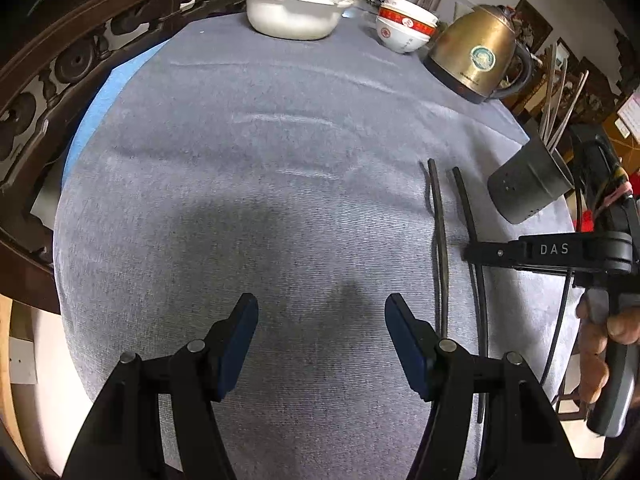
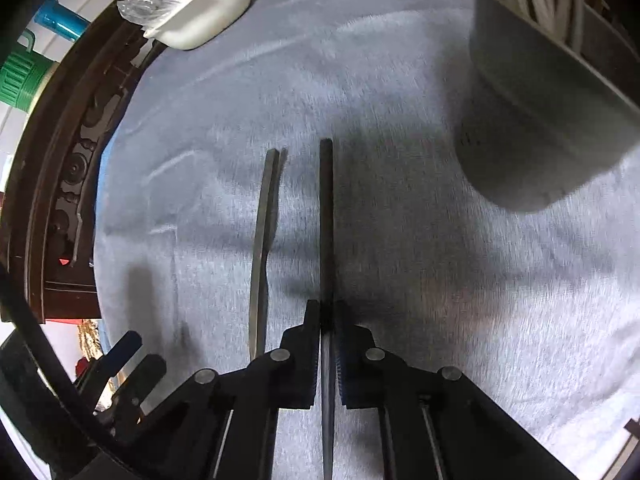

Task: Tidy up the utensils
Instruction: 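Close the right gripper on one chopstick while the left gripper closes on another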

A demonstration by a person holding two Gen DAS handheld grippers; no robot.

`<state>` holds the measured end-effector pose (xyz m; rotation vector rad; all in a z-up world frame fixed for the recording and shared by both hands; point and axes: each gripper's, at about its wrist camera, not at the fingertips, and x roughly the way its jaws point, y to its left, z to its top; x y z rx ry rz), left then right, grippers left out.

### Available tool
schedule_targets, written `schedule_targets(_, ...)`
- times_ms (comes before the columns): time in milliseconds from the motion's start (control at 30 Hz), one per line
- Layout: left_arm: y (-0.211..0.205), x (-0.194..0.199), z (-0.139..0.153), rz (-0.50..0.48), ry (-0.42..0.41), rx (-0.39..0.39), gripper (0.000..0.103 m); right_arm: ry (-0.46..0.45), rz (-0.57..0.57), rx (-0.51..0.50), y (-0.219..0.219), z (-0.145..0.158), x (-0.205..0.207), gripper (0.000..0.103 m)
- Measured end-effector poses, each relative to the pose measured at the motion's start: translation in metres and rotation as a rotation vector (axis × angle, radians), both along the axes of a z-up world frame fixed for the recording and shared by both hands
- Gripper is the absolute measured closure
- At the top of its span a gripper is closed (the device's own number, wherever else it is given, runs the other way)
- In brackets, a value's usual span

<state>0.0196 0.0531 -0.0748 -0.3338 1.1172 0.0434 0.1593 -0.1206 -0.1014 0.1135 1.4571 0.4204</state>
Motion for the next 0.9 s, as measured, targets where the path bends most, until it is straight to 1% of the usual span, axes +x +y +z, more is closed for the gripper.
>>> schedule_targets(67,-0.003,0.005,0.003,-0.008,0.021,0.005,0.036,0.013,0.011,-0.006,-0.002,0.001,0.004,0.095)
schedule_targets(133,-0.010,0.012,0.007,-0.026,0.040,0.004,0.036,-0.011,0.025,-0.050,-0.009,0.004,0.005,0.096)
schedule_targets(267,-0.035,0.034,0.015,-0.075,0.074,0.010,0.036,-0.010,0.043,-0.080,-0.033,0.004,-0.002,0.096)
schedule_targets(367,-0.055,0.056,0.012,-0.110,0.125,0.028,0.036,0.002,0.025,-0.052,-0.050,0.002,-0.002,0.096)
schedule_targets(500,-0.072,0.088,0.001,-0.129,0.225,0.017,0.037,0.004,0.022,-0.010,-0.063,-0.001,0.000,0.095)
schedule_targets(533,-0.075,0.094,-0.002,-0.134,0.248,0.025,0.038,0.004,0.022,-0.005,-0.065,-0.001,-0.001,0.094)
schedule_targets(600,-0.078,0.104,-0.006,-0.126,0.288,0.039,0.045,0.003,0.023,0.012,-0.069,-0.001,-0.001,0.094)
schedule_targets(633,-0.080,0.108,-0.008,-0.126,0.303,0.044,0.051,0.004,0.028,0.020,-0.070,-0.001,0.000,0.094)
schedule_targets(667,-0.081,0.114,-0.012,-0.126,0.325,0.046,0.062,0.005,0.029,0.026,-0.073,-0.001,0.000,0.094)
schedule_targets(700,-0.082,0.118,-0.015,-0.127,0.345,0.043,0.075,0.006,0.029,0.033,-0.075,-0.001,0.000,0.094)
schedule_targets(733,-0.082,0.121,-0.017,-0.127,0.364,0.053,0.079,0.005,0.032,0.036,-0.084,0.000,-0.002,0.094)
schedule_targets(767,-0.083,0.122,-0.016,-0.131,0.363,0.067,0.093,0.006,0.037,0.038,-0.084,0.000,-0.001,0.094)
schedule_targets(800,-0.084,0.124,-0.017,-0.144,0.374,0.063,0.097,0.009,0.040,0.041,-0.085,0.000,0.000,0.094)
schedule_targets(833,-0.083,0.125,-0.020,-0.153,0.392,0.036,0.097,0.010,0.044,0.043,-0.086,0.000,0.002,0.094)
schedule_targets(867,-0.081,0.124,-0.019,-0.163,0.393,0.033,0.097,0.012,0.049,0.042,-0.086,-0.002,0.002,0.094)
schedule_targets(900,-0.081,0.123,-0.019,-0.182,0.397,0.051,0.097,0.014,0.055,0.040,-0.080,-0.001,0.001,0.094)
